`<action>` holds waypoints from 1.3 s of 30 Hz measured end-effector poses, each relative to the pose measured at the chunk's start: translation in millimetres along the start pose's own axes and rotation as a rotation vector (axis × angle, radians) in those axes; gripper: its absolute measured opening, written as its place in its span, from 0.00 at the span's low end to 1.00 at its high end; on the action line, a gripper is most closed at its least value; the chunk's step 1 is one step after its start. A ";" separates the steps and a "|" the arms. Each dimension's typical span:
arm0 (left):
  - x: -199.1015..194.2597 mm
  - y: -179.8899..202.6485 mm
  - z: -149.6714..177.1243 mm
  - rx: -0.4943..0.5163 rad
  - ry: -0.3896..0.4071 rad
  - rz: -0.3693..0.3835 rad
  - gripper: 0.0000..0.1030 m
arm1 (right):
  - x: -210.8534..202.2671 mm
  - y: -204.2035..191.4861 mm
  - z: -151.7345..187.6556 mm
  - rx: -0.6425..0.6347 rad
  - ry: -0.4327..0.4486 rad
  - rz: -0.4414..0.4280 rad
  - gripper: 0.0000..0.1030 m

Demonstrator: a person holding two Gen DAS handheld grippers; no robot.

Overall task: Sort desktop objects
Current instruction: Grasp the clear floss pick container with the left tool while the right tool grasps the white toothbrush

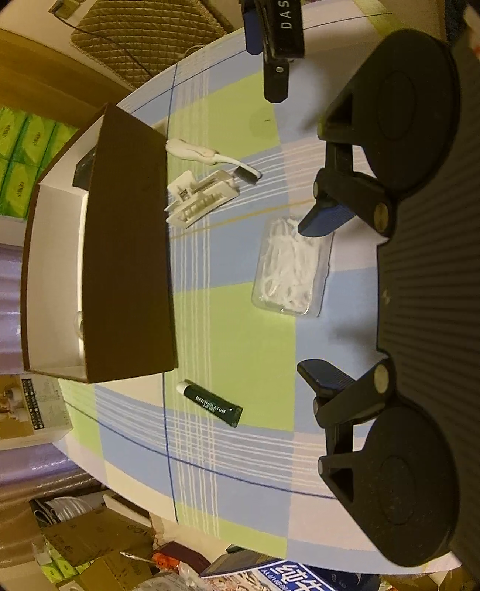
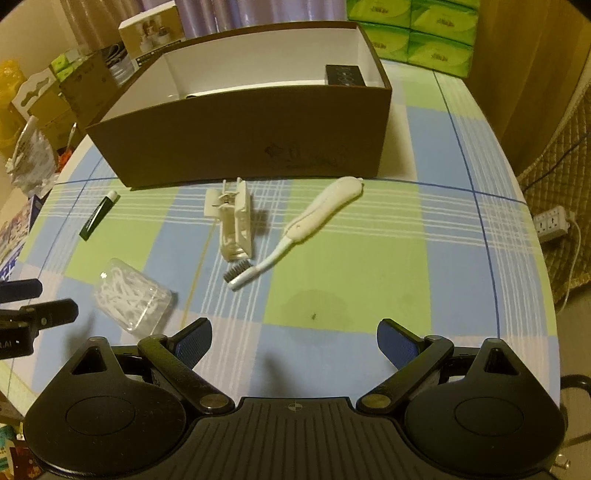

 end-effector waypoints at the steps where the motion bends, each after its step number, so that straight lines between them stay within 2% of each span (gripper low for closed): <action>1: 1.9 0.7 0.8 0.005 -0.003 0.004 0.68 | 0.9 0.8 0.9 0.004 -0.001 0.003 0.91; 12: 19.3 8.6 1.8 0.057 -0.011 0.033 0.72 | 10.8 8.2 6.5 0.046 -0.031 0.025 0.91; 17: 31.8 16.5 -3.5 0.094 -0.016 0.047 0.79 | 12.5 13.5 4.3 0.072 -0.042 0.033 0.91; 31: 80.2 35.0 -13.7 0.220 -0.049 0.043 0.81 | 18.8 29.1 4.4 0.132 -0.064 0.055 0.91; 36: 82.8 35.3 -11.0 0.326 -0.028 0.060 0.80 | 21.4 28.1 3.1 0.140 -0.067 0.051 0.91; 39: 80.7 33.7 -8.6 0.456 0.011 0.061 0.80 | 24.4 26.5 0.6 0.137 -0.067 0.048 0.91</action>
Point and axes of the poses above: each gripper's, at about its wrist camera, not at the fingertips, and x roughly the way its jaws point, y to its right, z to its underside, the point moved 2 cm from there along x, roughly the way its jaws point, and after that the axes turned 1 degree about z, right-handed, at the moved point
